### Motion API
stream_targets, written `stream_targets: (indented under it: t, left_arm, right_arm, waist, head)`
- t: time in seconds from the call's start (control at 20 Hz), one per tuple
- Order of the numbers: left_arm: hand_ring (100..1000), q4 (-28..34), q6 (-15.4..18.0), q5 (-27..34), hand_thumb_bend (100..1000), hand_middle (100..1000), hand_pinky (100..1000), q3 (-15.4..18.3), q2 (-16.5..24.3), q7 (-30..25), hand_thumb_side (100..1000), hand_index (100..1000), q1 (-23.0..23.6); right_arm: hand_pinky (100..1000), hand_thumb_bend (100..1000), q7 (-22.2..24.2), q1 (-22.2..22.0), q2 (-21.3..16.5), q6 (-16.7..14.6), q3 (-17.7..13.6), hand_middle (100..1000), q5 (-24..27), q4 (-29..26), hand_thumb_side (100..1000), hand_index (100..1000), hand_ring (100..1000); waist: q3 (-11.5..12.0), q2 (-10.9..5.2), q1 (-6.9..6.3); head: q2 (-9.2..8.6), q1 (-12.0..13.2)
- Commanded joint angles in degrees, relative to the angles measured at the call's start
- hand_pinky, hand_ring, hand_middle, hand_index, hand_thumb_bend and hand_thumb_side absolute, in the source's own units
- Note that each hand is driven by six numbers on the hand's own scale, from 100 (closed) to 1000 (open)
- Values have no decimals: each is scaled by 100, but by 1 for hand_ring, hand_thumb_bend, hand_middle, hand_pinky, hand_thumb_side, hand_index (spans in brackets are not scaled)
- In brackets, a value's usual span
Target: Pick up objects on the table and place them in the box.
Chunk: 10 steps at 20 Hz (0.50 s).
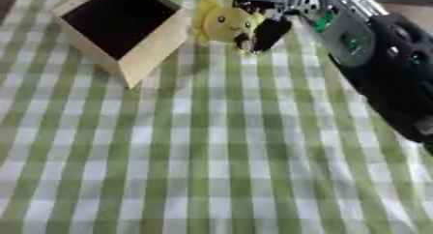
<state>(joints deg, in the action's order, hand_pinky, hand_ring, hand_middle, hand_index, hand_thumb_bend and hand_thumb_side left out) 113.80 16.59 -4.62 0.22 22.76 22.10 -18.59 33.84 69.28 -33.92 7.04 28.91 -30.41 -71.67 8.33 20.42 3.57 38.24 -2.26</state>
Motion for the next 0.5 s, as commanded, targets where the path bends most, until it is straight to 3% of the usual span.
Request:
stream_targets:
  t: [0.05,0.5]
  left_arm:
    - [715,79,16,-31,312,744,591,31,117,-28,634,785,-44]
    - [716,79,34,6,311,745,591,-10,104,-79,635,785,-107]
  right_arm:
    - [785,100,-61,361,92,30,-210,490,-120,113,135,736,720]
    - [774,100,-400,1066,953,-355,-652,481,-815,1292,128,737,702]
  waist:
    - [18,-145,-31]
    - [154,-109,-5]
  head:
    - [-25,-68]
    - [-196,-549]
